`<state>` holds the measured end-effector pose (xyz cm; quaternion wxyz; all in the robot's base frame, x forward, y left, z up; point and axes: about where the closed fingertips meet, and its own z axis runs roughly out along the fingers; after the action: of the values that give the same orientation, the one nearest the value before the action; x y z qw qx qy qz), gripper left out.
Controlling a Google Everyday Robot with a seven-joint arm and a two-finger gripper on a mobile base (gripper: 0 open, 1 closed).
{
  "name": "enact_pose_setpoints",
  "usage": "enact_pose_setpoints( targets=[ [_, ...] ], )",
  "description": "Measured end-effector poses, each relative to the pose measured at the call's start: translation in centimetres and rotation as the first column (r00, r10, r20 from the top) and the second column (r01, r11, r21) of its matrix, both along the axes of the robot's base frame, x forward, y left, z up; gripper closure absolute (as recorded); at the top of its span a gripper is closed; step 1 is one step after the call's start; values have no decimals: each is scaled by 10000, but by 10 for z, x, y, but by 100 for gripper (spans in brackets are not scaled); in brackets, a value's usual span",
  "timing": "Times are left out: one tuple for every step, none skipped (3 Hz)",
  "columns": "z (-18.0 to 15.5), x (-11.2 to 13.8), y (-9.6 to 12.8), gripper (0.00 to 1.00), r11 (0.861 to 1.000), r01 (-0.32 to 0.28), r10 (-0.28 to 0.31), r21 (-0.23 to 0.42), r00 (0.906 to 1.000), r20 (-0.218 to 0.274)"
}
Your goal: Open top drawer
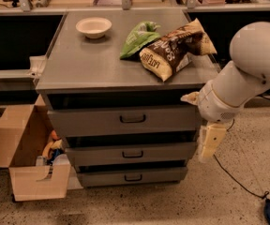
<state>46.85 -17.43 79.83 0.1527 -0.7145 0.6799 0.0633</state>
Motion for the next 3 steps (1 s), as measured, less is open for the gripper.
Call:
enact_pose_setpoints(
  targets=[
    [-48, 7, 12, 0, 9982, -576, 572, -142, 9980, -282],
    [-48, 7, 12, 0, 9982, -576, 572, -142, 9980, -281],
    [-66, 30, 7, 0, 9866, -1241, 1262, -1063, 9919, 131]
  ],
)
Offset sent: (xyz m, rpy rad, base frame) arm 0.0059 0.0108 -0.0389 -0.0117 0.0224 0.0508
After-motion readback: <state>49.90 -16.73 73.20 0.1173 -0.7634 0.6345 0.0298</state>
